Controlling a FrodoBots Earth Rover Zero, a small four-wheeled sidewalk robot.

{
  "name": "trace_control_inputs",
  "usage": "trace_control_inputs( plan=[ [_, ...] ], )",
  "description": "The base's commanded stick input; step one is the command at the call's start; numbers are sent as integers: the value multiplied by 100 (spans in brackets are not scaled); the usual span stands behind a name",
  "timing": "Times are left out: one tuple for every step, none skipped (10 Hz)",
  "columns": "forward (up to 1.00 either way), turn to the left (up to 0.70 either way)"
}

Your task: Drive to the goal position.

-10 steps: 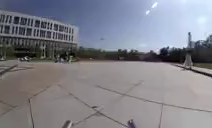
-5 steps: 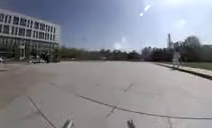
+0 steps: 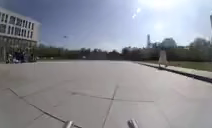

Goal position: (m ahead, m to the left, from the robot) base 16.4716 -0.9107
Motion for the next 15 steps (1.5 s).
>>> trace_control_inputs(
  plan=[
    [100, 0],
    [100, 0],
    [100, 0],
    [100, 0],
    [100, 0],
    [100, 0],
    [100, 0],
    [100, 0],
    [100, 0],
    [100, 0],
    [100, -40],
    [100, -40],
    [100, -40],
    [100, -39],
    [100, -35]
  ],
)
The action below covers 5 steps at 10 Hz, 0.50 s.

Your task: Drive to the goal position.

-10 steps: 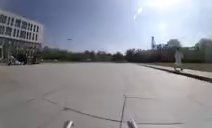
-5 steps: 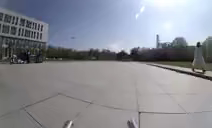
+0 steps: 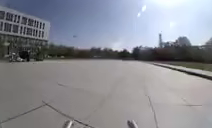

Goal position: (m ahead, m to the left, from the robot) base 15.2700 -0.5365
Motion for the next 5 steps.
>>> trace_control_inputs(
  plan=[
    [100, -11],
    [100, 0],
    [100, 0],
    [100, 0],
    [100, -8]
  ],
)
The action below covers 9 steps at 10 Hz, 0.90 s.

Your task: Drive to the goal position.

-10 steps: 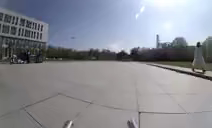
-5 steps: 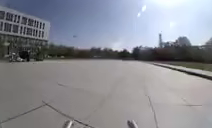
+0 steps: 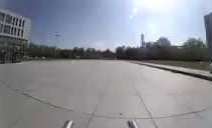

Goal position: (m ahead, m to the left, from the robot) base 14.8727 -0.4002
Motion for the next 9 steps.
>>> trace_control_inputs(
  plan=[
    [100, -23],
    [100, -40],
    [100, -33],
    [100, -5],
    [100, 0],
    [100, 0],
    [100, -2],
    [100, -19],
    [100, -40]
  ],
)
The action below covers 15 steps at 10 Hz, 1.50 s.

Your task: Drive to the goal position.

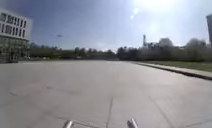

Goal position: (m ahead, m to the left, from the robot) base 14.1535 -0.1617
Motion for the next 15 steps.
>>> trace_control_inputs(
  plan=[
    [100, -40],
    [100, -40],
    [100, -36],
    [100, -24],
    [100, -11],
    [100, 0],
    [100, 0],
    [100, -40],
    [100, -35],
    [100, -13],
    [100, -2],
    [100, 0],
    [100, 0],
    [100, 0],
    [100, 0]
  ],
)
